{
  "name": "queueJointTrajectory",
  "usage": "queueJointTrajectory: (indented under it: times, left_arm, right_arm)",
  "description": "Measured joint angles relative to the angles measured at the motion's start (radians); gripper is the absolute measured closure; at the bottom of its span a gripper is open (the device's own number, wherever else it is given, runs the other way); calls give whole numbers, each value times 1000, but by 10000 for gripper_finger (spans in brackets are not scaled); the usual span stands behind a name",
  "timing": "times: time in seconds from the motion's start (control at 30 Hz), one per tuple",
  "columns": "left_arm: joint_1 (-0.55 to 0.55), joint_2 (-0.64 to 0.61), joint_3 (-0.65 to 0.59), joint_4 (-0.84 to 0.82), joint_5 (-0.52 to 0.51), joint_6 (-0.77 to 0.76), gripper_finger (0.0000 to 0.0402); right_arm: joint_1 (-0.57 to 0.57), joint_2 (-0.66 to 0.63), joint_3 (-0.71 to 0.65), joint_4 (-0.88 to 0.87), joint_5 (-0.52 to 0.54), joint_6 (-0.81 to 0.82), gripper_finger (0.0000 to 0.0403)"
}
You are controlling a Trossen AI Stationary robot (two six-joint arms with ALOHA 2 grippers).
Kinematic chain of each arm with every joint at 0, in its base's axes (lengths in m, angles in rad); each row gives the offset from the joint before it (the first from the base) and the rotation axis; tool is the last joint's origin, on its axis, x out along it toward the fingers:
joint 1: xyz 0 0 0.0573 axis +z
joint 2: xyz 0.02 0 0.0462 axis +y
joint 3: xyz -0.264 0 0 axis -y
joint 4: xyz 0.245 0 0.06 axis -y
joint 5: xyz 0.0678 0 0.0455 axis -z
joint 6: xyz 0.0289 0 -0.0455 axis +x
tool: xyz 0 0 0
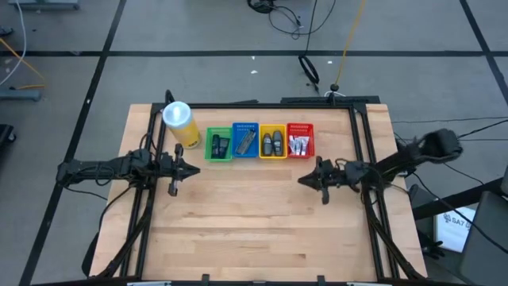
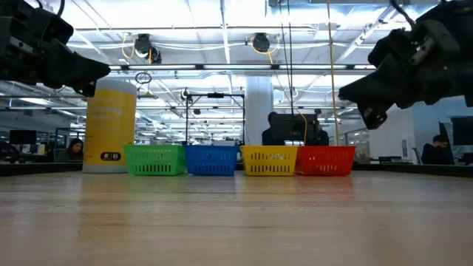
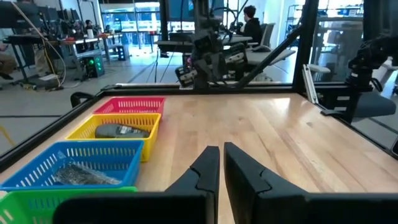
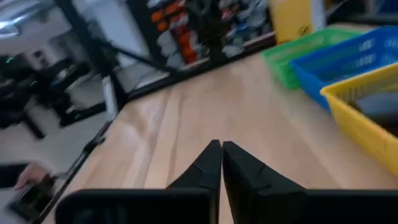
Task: Pick & Place Travel size toiletries
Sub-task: Return to home position
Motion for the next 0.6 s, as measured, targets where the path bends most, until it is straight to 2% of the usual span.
queueJointTrajectory:
  times: [0.1,0.2,0.47,0.6]
  left_arm:
    - [0,0,0,1,0,0,376]
    - [0,0,0,3,-4,0,376]
    - [0,0,0,2,-5,0,376]
    - [0,0,0,2,-5,0,376]
  right_arm:
    - [-97,-127,9,-138,-177,-21,389]
    - [-180,-260,8,-232,-267,-62,395]
    - [-274,-582,-2,-543,-272,-166,397]
    - [-281,-702,-2,-577,-272,-170,402]
